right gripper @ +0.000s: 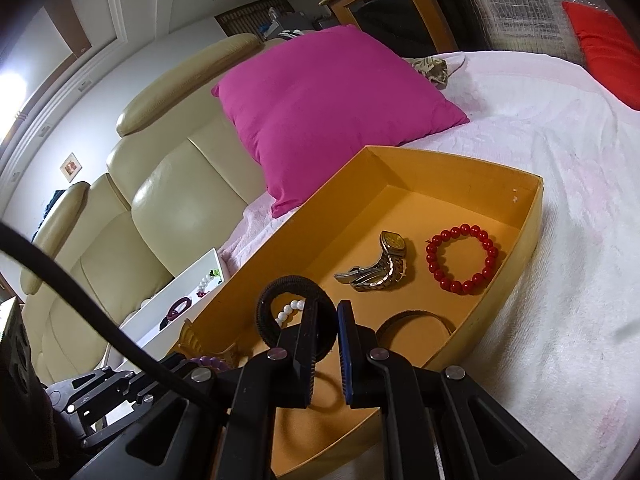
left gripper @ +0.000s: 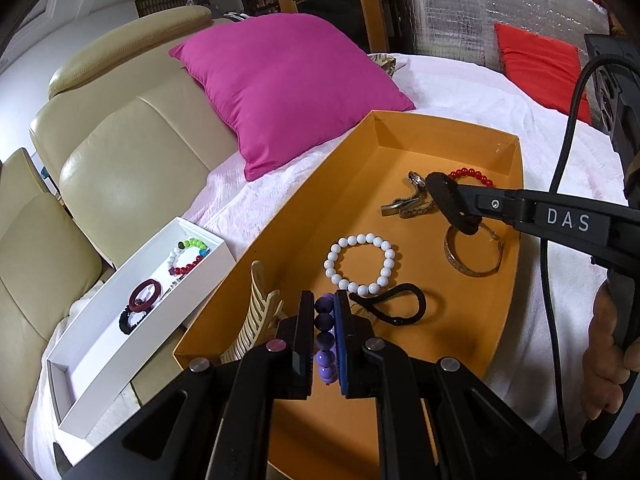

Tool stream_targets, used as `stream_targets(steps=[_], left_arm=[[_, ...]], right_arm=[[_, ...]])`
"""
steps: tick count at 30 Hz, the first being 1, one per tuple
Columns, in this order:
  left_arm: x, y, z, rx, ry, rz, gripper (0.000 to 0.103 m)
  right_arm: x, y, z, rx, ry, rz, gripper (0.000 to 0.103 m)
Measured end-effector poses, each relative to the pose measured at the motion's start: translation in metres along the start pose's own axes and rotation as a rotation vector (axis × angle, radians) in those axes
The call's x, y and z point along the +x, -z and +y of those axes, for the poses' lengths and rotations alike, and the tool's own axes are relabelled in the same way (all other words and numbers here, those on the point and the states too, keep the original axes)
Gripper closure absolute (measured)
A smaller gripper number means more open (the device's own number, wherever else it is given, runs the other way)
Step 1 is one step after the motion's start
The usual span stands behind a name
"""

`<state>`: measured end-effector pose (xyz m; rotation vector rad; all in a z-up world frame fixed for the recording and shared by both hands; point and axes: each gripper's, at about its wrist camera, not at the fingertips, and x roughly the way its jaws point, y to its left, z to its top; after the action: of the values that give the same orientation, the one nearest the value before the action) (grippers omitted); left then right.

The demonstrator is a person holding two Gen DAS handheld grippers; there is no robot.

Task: Organize jewelry
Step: 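Lower both grippers over the orange box and open them to drop the items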

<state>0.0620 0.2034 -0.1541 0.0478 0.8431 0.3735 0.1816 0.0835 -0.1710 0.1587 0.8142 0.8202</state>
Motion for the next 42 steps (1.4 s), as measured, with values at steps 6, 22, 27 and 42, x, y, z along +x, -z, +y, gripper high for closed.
stream_targets(steps=[6, 22, 27, 42], left_arm=[[0.005, 0.001, 0.0, -0.005, -0.001, 0.013, 0.093], [0.018, 0.003, -0.002, -0.003, -0.004, 0.042, 0.093], [0.021, 0.004, -0.003, -0.005, -0.004, 0.051, 0.093], [0.031, 0.007, 0.0, -0.015, 0.003, 0.084, 0.093]], right_arm=[[0.003, 0.0, -0.002, 0.004, 0.006, 0.005, 0.092], [0.007, 0.0, -0.007, 0.021, 0.025, 0.013, 0.092], [0.011, -0.001, -0.009, 0.025, 0.035, 0.022, 0.092], [0.015, -0.001, -0.011, 0.037, 0.042, 0.031, 0.092]])
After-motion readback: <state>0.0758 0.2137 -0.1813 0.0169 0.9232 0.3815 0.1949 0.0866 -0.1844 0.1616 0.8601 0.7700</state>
